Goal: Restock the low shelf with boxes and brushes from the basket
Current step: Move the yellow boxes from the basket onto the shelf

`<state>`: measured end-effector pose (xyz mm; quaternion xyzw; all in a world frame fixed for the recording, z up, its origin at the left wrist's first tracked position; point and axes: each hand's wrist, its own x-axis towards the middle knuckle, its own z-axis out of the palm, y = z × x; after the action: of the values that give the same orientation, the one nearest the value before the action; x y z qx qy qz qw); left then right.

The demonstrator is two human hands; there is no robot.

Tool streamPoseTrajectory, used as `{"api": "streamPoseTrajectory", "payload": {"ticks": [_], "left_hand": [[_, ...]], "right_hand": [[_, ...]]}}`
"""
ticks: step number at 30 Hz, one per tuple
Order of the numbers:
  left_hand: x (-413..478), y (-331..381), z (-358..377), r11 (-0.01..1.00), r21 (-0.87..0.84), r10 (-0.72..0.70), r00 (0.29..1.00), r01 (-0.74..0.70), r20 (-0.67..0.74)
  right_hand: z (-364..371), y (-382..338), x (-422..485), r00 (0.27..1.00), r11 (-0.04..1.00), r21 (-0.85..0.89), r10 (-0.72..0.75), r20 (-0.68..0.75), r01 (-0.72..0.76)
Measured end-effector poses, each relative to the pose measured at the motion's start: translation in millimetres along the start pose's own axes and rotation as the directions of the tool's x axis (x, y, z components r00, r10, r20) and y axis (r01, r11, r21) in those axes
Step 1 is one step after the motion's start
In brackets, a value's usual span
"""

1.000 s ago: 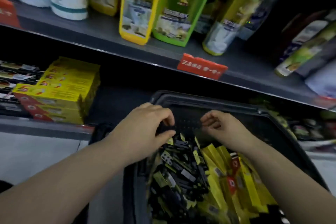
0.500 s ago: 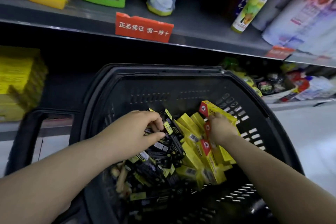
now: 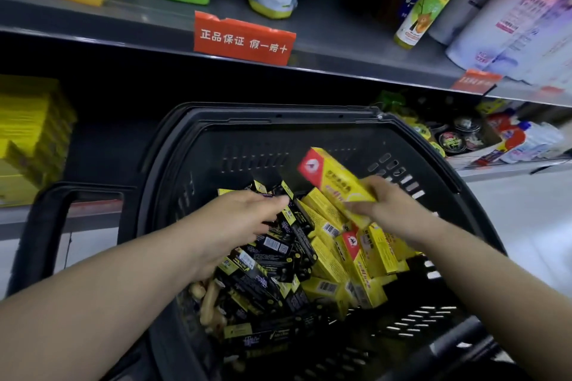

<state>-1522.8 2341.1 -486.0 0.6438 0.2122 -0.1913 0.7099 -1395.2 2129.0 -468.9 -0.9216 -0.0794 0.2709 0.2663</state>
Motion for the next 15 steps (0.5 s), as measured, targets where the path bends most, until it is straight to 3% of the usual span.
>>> {"api": "streamPoseTrajectory", "payload": {"ticks": [3, 5, 8, 9, 10, 12, 13, 15], "left_hand": [[1.4, -4.1, 12.1, 0.97, -0.225, -0.09, 0.995, 0.096, 0.037], [5.3, -6.9, 14.3, 0.946, -0.305, -0.132, 0.99, 0.112, -0.045], [10.2, -6.6, 7.5, 0.933, -0.347, -0.166, 0.972, 0.1, -0.166], [10.8, -5.9, 4.7, 0.929, -0.36, -0.161, 0.972, 0.091, -0.17], [10.9, -5.1, 2.9, 0.926, -0.367, -0.154, 0.974, 0.085, -0.165], [10.4, -4.4, 1.8, 0.923, -0.376, -0.141, 0.979, 0.076, -0.148], [9.6, -4.7, 2.1, 0.921, -0.384, -0.135, 0.981, 0.072, -0.14], [8.1, -5.6, 3.1, 0.919, -0.389, -0.127, 0.983, 0.066, -0.133]], "right_hand": [[38.3, -22.7, -37.4, 0.954, 0.971, -0.029, -0.228, 0.197, 0.238], [60.2, -29.3, -44.4, 0.905, 0.931, -0.078, -0.324, 0.275, 0.357], [58.1, -24.6, -31.9, 0.846, 0.942, -0.089, -0.246, 0.474, 0.323], [49.0, -17.5, -22.3, 0.858, 0.952, -0.13, -0.185, 0.479, 0.278], [38.7, -6.1, -10.4, 0.901, 0.954, -0.204, -0.119, 0.416, 0.22], [17.4, 25.1, 13.0, 0.992, 0.889, -0.456, 0.026, 0.126, 0.035], [9.3, 42.1, 21.2, 0.995, 0.819, -0.567, 0.1, -0.005, -0.085], [2.1, 72.3, 31.3, 0.966, 0.734, -0.639, 0.249, -0.065, -0.232]]}}
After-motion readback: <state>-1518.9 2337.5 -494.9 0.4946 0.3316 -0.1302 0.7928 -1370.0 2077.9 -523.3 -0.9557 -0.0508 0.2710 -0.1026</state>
